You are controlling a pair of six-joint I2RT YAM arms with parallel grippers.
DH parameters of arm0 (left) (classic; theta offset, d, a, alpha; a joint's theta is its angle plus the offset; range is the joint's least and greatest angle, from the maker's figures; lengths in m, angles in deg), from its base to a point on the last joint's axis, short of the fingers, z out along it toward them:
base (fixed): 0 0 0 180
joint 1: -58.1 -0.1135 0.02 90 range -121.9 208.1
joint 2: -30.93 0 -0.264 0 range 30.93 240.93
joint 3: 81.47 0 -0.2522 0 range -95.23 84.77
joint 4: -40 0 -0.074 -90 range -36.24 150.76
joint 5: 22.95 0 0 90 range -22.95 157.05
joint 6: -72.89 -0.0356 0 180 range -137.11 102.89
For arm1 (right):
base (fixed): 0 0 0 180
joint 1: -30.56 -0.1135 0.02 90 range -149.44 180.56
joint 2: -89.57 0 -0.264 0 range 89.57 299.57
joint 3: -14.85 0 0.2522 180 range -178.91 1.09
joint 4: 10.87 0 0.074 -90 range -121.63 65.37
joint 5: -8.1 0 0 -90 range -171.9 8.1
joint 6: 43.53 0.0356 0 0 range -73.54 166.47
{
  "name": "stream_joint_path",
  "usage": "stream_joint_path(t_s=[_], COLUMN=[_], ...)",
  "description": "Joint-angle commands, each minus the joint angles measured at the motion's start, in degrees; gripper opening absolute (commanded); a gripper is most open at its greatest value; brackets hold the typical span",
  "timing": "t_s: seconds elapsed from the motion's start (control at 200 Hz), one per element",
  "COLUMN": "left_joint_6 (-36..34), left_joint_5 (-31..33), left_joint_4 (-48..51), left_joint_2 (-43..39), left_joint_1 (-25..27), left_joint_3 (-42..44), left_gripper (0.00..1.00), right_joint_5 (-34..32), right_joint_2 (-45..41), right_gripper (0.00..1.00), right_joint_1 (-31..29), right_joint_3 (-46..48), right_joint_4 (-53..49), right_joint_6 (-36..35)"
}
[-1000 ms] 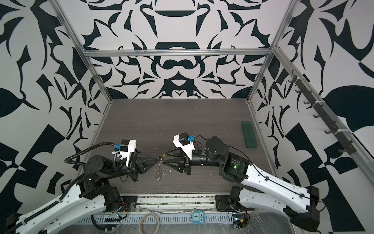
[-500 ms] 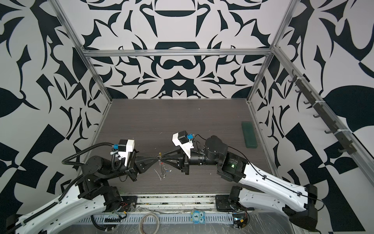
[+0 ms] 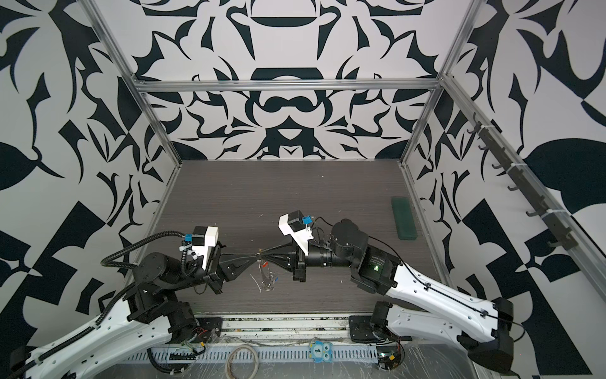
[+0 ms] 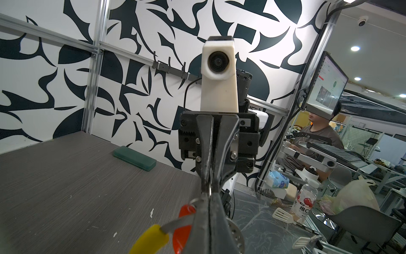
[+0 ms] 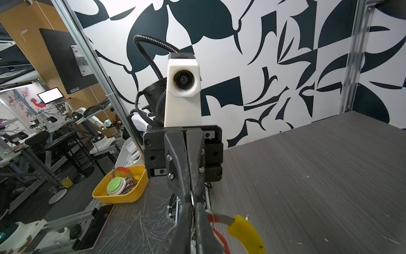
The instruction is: Remove the keys from the keyring
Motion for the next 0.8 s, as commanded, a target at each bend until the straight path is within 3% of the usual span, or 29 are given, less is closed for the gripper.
stream_joint_path(t_s=[0.0, 0.135, 0.295, 0.435, 0.61, 0.725, 0.795], left_joint_6=[-0.3, -0.4, -0.5, -0.8, -0.9, -0.9, -1.0], left_joint_5=[1.1, 1.4, 1.9, 2.1, 2.3, 2.8, 3.6], left_joint_4=[-2.5, -2.5, -2.4, -2.4, -2.3, 0.0, 2.5], left_joint_2=[-0.3, -0.4, -0.5, -0.8, -0.9, -1.3, -2.3], left_joint_1=[-0.2, -0.2, -0.2, -0.2, -0.2, -0.2, -0.2], left_joint_3=[0.8, 0.9, 1.2, 1.4, 1.3, 0.6, 0.2], left_gripper=[0.00, 0.00, 0.00, 0.00, 0.00, 0.00, 0.19], right_joint_5=[2.3, 2.2, 2.5, 2.4, 2.0, -1.7, -3.8], right_joint_2=[0.2, 0.2, 0.5, 0.6, 0.6, 0.0, -0.5], right_gripper=[0.10, 0.11, 0.19, 0.00, 0.00, 0.00, 0.00], right_joint_1=[-0.5, -0.7, -0.8, -0.9, -1.0, -1.0, -1.0], right_joint_3=[-0.1, 0.2, 0.3, 0.4, 0.3, -2.1, -4.3], right_joint_4=[2.6, 2.6, 2.8, 2.9, 2.1, -4.8, -10.4], right_joint_6=[0.7, 0.8, 1.3, 1.3, 1.4, -0.7, -2.5])
